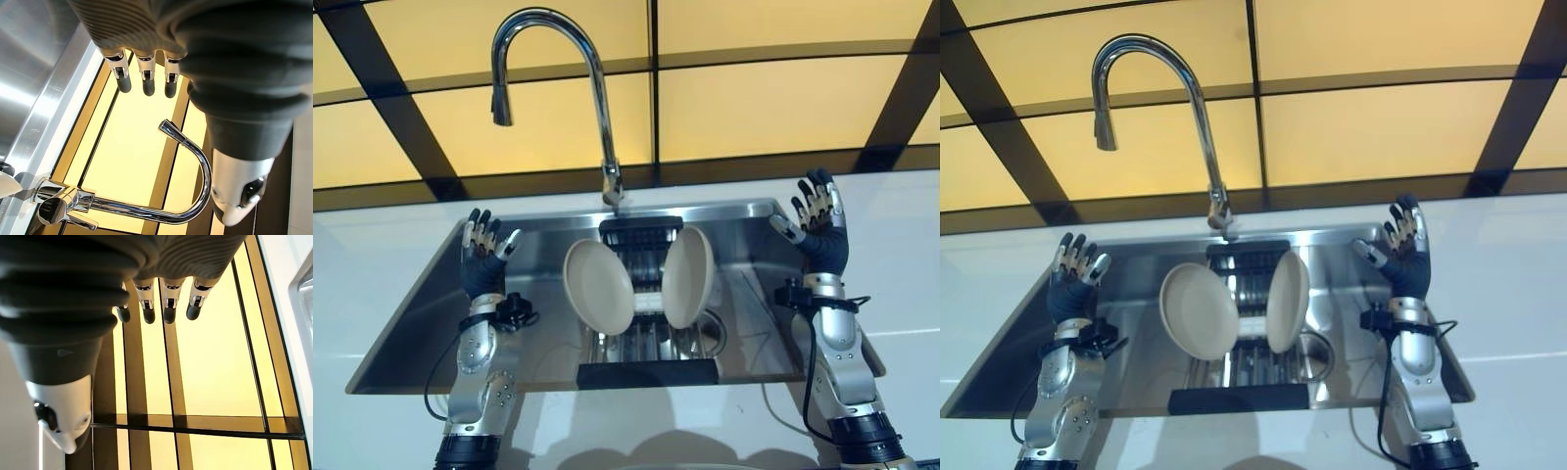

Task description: Pick up plates and place into dishwasher.

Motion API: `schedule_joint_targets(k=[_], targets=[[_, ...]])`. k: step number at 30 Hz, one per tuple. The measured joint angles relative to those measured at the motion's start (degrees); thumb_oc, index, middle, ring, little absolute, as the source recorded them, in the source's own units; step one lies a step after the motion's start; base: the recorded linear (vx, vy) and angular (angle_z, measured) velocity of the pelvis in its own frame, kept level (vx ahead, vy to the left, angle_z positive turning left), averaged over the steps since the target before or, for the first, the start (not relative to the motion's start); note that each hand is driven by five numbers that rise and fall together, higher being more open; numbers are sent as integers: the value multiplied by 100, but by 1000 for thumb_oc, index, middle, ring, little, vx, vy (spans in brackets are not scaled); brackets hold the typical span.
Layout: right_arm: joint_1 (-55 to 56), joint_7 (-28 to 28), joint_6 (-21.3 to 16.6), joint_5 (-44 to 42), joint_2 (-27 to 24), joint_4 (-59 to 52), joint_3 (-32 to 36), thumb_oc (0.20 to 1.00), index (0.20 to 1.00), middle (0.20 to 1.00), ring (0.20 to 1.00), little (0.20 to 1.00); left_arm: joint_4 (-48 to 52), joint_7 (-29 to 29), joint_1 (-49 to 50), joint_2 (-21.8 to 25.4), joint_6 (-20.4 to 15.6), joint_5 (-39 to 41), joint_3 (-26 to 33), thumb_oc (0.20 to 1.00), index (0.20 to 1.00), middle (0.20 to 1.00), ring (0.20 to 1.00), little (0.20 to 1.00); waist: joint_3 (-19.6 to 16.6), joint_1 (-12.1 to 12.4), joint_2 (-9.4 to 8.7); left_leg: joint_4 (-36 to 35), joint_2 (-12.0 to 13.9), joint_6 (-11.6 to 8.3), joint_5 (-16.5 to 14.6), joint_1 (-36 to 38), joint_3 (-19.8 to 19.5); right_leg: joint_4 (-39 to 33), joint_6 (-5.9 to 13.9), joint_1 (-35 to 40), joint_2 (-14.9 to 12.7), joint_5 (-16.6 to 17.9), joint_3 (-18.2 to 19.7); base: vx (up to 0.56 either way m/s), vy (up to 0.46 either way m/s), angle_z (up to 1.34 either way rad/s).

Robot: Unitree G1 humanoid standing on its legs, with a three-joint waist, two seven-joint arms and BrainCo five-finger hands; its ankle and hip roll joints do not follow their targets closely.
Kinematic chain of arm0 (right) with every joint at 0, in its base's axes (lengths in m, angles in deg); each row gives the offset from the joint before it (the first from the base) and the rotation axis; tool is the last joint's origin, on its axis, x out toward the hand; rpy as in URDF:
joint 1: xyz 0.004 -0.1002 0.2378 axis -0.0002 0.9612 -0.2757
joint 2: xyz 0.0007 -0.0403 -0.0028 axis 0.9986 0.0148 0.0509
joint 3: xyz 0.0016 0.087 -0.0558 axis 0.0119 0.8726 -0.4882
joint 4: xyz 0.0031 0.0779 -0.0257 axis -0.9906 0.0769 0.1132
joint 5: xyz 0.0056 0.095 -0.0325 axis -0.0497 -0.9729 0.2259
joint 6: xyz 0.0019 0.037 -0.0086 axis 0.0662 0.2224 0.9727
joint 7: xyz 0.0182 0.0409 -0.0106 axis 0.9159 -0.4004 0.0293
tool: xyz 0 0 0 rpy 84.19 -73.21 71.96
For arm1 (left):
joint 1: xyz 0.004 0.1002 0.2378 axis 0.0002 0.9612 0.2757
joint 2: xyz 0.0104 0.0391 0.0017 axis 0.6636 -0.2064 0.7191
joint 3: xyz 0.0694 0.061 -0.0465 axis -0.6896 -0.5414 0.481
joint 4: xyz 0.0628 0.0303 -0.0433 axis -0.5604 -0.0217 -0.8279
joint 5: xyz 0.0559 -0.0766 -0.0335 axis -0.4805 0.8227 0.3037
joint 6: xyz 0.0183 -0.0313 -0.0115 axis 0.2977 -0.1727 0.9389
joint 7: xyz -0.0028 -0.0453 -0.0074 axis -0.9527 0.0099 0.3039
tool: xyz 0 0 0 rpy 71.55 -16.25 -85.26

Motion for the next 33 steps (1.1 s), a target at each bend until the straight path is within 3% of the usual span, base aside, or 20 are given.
schedule_joint_targets(k=[18,27,33], targets=[[0,-16,-27,-2,-6,0,0,1000,1000,1000,1000,1000,0,-122,1,2,10,-54,-36,1000,1000,1000,1000,1000,-13,2,12,2,0,0,0,0,0,1,0,0,-1,0,0,0,0,0],[0,-14,-27,-6,-11,1,-1,1000,1000,1000,1000,1000,-201,-125,-3,318,247,-726,-34,1000,1000,1000,1000,1000,-59,-2,64,-8,0,0,0,0,1,2,0,-1,-2,0,1,0,0,0],[-1,-10,-27,-9,-99,21,-2,1000,1000,1000,1000,1000,-507,-64,-19,727,360,-2078,-47,1000,1000,1000,1000,1000,-88,-6,104,-19,0,0,0,0,2,5,0,-1,-3,0,1,0,0,0]])
